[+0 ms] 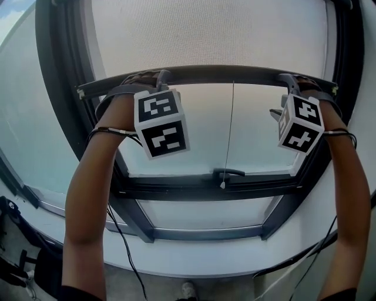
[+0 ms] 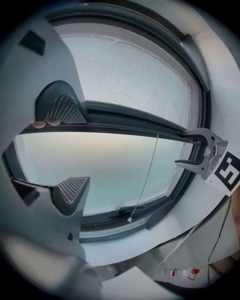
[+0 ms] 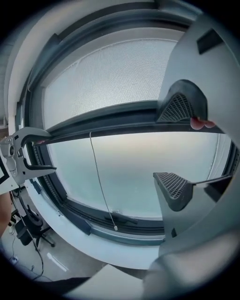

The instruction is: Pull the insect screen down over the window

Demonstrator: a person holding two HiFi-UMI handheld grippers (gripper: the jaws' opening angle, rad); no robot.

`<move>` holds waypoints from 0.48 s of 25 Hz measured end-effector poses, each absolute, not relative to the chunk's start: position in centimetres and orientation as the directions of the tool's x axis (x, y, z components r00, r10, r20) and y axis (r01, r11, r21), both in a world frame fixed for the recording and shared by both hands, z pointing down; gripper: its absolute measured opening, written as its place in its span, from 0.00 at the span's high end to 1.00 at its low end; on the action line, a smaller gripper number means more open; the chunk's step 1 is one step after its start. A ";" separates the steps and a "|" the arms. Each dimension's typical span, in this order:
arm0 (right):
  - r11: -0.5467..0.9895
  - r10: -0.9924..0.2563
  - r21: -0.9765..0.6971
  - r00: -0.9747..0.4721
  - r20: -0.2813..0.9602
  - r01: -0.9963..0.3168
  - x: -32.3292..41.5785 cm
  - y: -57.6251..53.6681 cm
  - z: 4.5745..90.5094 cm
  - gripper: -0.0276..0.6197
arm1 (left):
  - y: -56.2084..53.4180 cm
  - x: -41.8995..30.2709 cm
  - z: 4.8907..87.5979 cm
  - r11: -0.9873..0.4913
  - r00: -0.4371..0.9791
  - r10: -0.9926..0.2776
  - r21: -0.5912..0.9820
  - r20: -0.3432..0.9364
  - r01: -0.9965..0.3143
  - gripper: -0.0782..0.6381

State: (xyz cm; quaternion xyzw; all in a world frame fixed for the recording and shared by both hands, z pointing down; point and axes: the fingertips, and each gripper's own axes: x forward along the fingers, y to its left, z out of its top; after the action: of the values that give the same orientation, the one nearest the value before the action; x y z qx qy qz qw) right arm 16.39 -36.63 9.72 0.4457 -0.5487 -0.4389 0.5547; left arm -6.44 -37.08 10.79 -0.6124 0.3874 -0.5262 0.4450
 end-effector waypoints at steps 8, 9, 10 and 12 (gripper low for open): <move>0.305 -0.952 0.952 0.027 0.304 0.027 16.6 -36.8 14.0 0.45 | -37.2 -6.3 15.2 -0.424 0.149 -0.896 -0.906 0.419 0.002 0.39; 0.310 -0.951 0.951 0.025 0.309 0.021 16.6 -36.8 14.3 0.45 | -37.2 -6.3 15.6 -0.431 0.148 -0.892 -0.903 0.426 0.002 0.39; 0.315 -0.949 0.949 0.023 0.314 0.015 16.6 -36.7 14.7 0.45 | -37.1 -6.3 15.9 -0.434 0.146 -0.891 -0.901 0.429 0.003 0.39; 0.319 -0.947 0.948 0.021 0.319 0.010 16.6 -36.7 15.2 0.45 | -37.0 -6.3 16.3 -0.431 0.142 -0.893 -0.902 0.427 0.005 0.39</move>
State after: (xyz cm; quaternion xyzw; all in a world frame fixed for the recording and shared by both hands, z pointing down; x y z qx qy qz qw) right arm 16.57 -36.69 15.16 0.4140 -0.5661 -0.4110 0.5824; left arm -6.31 -37.05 16.35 -0.6385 0.3477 -0.5549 0.4043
